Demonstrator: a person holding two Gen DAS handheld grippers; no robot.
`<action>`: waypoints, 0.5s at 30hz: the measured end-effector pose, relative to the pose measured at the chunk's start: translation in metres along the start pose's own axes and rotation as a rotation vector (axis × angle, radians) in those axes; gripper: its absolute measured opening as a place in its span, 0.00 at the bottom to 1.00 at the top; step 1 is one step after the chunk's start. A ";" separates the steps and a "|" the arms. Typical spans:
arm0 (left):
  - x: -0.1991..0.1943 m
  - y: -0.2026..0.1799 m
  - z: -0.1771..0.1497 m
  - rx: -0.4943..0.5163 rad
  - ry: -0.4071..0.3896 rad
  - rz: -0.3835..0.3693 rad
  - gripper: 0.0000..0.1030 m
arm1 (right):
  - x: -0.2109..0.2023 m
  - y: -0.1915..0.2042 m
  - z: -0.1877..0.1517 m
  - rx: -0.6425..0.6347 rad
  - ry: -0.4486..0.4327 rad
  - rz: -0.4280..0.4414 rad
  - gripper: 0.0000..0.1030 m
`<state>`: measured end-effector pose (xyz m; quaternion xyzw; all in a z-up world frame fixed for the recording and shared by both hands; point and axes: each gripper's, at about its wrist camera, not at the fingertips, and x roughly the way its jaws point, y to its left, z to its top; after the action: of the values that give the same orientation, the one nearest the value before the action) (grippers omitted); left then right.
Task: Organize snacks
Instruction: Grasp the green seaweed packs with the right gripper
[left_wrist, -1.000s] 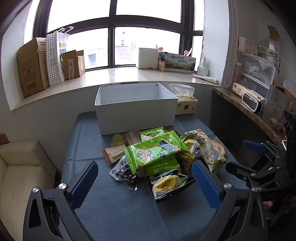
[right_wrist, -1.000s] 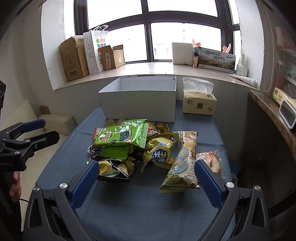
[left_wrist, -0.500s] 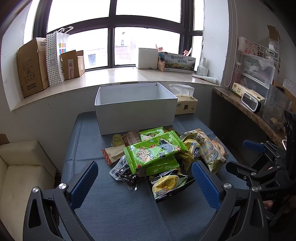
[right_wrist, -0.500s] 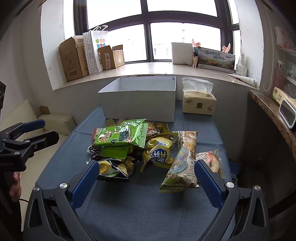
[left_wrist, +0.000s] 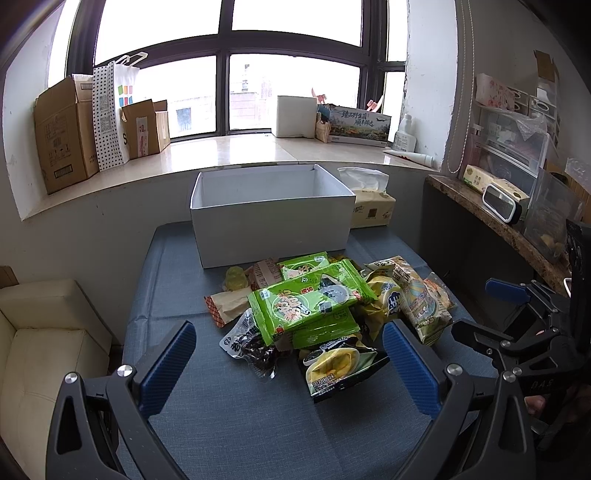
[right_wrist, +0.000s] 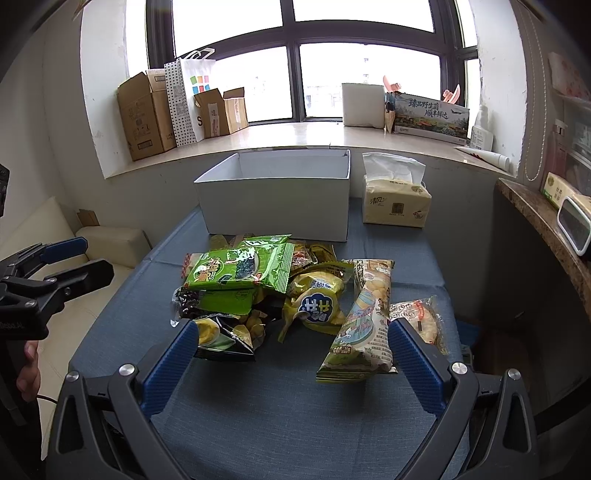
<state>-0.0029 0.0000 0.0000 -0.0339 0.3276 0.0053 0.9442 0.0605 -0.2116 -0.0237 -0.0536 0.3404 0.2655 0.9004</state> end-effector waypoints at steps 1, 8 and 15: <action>0.000 0.000 0.000 0.000 0.002 -0.001 1.00 | 0.001 0.000 0.000 0.000 0.002 -0.001 1.00; 0.000 0.009 -0.006 -0.005 0.012 0.010 1.00 | 0.028 0.016 0.013 -0.201 0.040 0.052 1.00; 0.002 0.021 -0.017 -0.022 0.028 0.026 1.00 | 0.090 0.049 0.040 -0.577 0.127 0.187 1.00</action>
<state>-0.0125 0.0197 -0.0159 -0.0402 0.3411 0.0209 0.9389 0.1154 -0.1184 -0.0469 -0.2920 0.3100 0.4288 0.7967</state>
